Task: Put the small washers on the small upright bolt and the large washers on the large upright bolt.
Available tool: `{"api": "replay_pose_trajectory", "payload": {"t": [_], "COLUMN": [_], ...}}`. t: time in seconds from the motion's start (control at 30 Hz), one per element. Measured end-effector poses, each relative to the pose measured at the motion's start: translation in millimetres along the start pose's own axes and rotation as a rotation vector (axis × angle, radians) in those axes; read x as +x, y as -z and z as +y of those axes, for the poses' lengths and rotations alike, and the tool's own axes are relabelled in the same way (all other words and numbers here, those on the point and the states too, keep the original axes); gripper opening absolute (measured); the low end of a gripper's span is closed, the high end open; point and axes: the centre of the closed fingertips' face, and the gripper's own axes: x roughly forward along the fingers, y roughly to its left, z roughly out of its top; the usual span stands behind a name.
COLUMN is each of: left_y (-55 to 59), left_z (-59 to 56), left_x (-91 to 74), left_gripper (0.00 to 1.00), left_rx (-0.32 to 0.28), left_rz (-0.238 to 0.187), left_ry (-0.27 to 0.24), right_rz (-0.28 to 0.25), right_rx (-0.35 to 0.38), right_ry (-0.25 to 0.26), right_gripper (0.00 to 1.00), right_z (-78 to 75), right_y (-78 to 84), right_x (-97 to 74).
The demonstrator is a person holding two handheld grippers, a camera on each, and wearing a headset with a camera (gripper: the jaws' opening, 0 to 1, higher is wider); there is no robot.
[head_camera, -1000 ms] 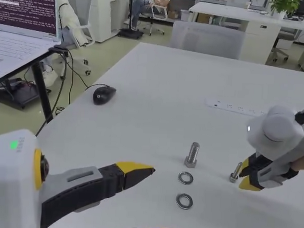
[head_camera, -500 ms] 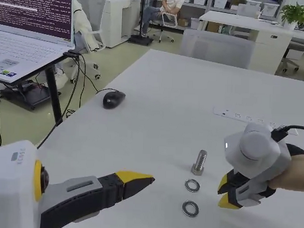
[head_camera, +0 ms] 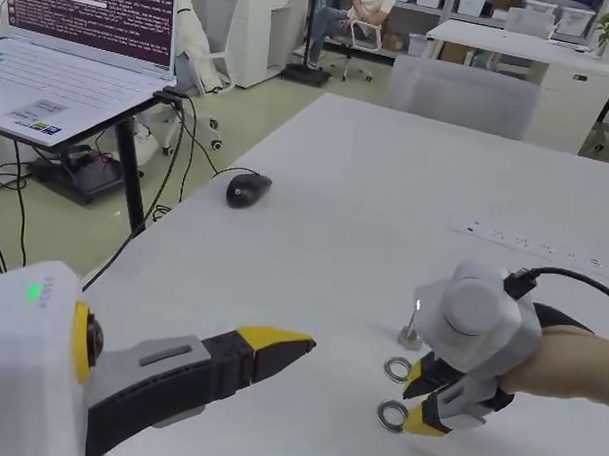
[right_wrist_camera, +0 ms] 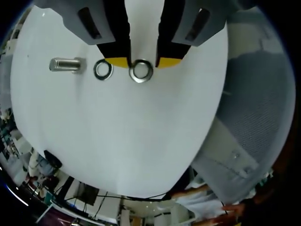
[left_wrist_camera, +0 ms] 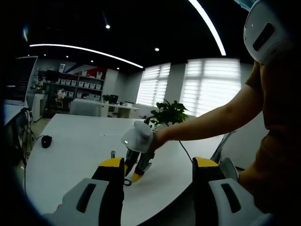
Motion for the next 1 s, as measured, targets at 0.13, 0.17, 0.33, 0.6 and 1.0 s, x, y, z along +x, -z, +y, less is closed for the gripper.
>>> {"api": "replay_pose_trajectory", "payload": {"t": [0.13, 0.17, 0.33, 0.6, 1.0], "left_y": [0.5, 0.3, 1.4, 0.2, 2.8], "left_z": [-0.2, 0.0, 5.1, 4.5, 4.0], "left_x": [-0.2, -0.4, -2.8, -3.8, -1.9], "left_gripper": [0.58, 0.58, 0.58, 0.58, 0.58], "left_rx": [0.003, 0.004, 0.001, 0.0, 0.004], "left_rz": [0.002, 0.001, -0.01, -0.013, -0.002], "left_ry": [-0.004, -0.006, -0.016, -0.025, -0.026], "right_rz": [0.004, 0.003, 0.011, 0.004, 0.025], "right_rx": [0.012, 0.013, 0.012, 0.052, 0.06], "right_ry": [-0.001, -0.002, -0.011, -0.033, -0.02], "right_gripper": [0.27, 0.28, 0.3, 0.32, 0.3], "right_z": [-2.5, -2.8, 0.0, -3.1, -1.0], "right_y": [1.4, 1.3, -0.2, 1.3, 0.3], "right_x": [5.8, 6.9, 12.7, 14.0, 15.1]}}
